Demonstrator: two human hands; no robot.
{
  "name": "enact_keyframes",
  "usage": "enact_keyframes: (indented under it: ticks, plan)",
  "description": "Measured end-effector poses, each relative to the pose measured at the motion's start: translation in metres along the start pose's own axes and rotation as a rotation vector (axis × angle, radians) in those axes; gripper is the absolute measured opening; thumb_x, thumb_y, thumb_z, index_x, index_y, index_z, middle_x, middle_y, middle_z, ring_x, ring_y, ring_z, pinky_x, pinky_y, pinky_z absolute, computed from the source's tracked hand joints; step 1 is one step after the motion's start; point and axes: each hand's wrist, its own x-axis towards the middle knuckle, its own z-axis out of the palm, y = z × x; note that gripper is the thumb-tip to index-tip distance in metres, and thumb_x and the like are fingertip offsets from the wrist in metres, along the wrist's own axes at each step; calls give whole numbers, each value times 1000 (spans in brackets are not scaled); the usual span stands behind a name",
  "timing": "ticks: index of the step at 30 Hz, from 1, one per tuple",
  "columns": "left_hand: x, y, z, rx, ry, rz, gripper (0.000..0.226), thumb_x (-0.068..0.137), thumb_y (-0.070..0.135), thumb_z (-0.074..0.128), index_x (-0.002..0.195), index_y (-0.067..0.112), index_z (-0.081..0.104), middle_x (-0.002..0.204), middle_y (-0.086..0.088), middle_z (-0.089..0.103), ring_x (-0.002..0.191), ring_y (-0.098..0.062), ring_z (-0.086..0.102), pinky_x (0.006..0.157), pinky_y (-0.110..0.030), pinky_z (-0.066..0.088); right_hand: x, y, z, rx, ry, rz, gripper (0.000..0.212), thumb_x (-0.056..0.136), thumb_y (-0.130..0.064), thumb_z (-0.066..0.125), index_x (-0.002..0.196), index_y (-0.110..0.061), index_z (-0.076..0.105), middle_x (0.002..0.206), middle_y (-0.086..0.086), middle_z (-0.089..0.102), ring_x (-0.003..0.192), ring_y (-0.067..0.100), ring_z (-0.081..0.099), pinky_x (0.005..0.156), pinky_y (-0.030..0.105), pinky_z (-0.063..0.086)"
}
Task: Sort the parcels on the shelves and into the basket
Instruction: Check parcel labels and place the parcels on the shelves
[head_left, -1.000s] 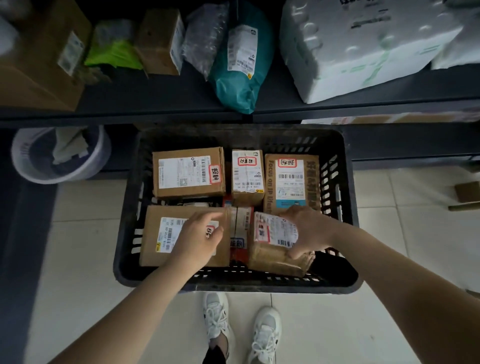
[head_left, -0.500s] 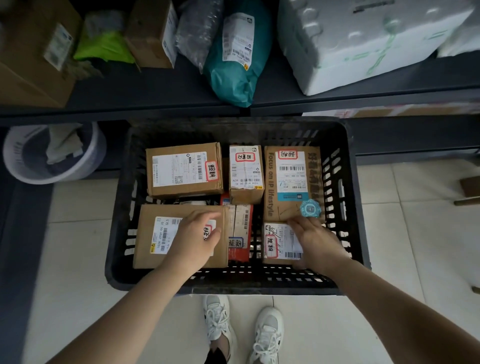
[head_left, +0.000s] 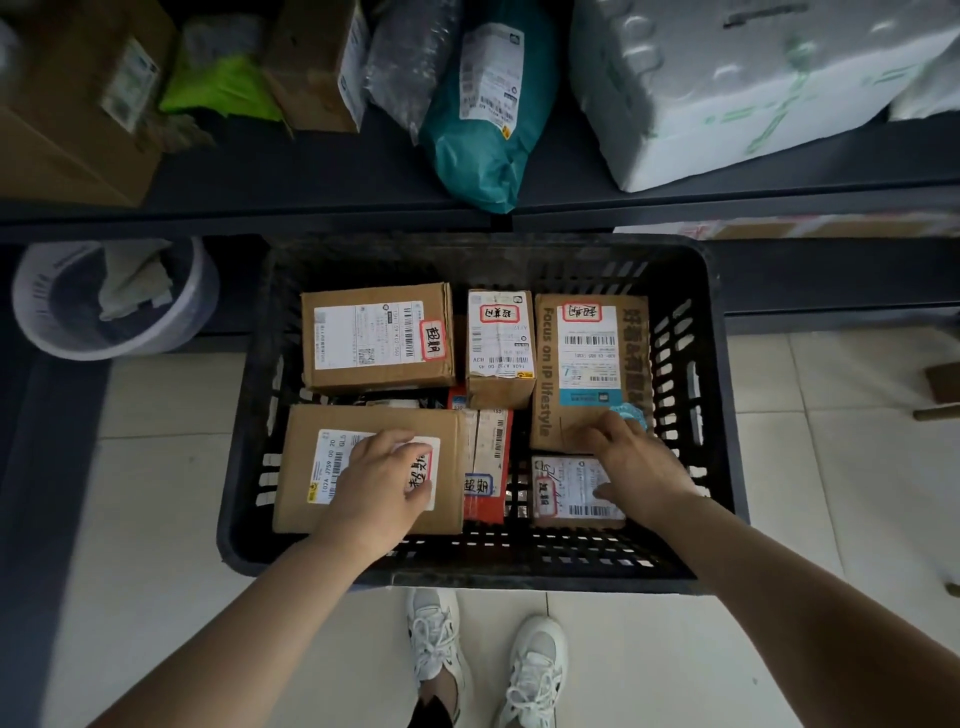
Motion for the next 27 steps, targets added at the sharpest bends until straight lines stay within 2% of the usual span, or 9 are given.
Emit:
enact_keyframes:
  ticks: [6,9,11,13,16,20,23,25,27]
  plan:
    - [-24,3,-39,127,37,54,49,95,34,50,142,26,37,145,7,33,134,-14,27,109,-28,30,-18,-12,-44,-24,44,7,69,86,-32,65,143,-20,28,141,6,30,128,25,36,102,37,41]
    - [-46,8,-76,242,51,99,50,96,33,49,143,26,36,140,4,34,130,-15,32,106,-30,36,-37,-29,-85,-37,95,-29,59,90,-30,59,141,-19,33,140,8,34,126,25,38,103,38,41]
    - [-67,8,-102,304,102,107,48,92,31,54,139,24,44,129,0,40,120,-19,40,98,-35,43,-52,-44,-114,-58,113,-65,54,91,-31,56,140,-18,36,140,8,34,126,26,37,102,39,40]
    - [-93,9,-131,325,180,129,44,82,25,68,124,17,59,110,-5,50,102,-26,51,81,-40,49,-71,-60,-143,-92,123,-102,55,92,-31,55,141,-18,34,143,9,31,128,27,34,103,39,37]
    - [-142,4,-171,356,256,101,43,61,20,83,102,14,71,86,-5,53,77,-28,58,59,-36,52,-99,-93,-187,-132,157,-186,57,93,-34,52,143,-19,31,145,8,30,132,27,31,106,39,32]
    - [-218,-8,-227,460,295,53,50,44,26,90,91,19,74,78,-1,54,68,-22,60,46,-31,52,-135,-158,-245,-184,229,-301,57,92,-34,54,142,-19,32,140,7,35,127,27,35,104,37,33]
    - [-283,-28,-272,564,381,-22,55,30,34,91,82,24,75,71,3,56,60,-17,60,41,-26,45,-166,-227,-294,-234,302,-449,56,93,-31,54,142,-18,32,138,7,37,126,26,36,104,36,34]
    - [-331,-44,-298,568,433,-104,55,33,37,90,84,25,74,74,4,57,63,-17,59,43,-26,44,-190,-277,-325,-270,359,-549,59,94,-35,52,145,-18,28,140,6,35,129,26,34,106,35,31]
    - [-386,-59,-320,542,458,-218,49,55,38,84,100,24,71,87,2,58,77,-20,59,53,-33,48,-216,-328,-350,-310,431,-633,61,93,-38,53,145,-19,27,139,5,36,128,25,35,106,33,32]
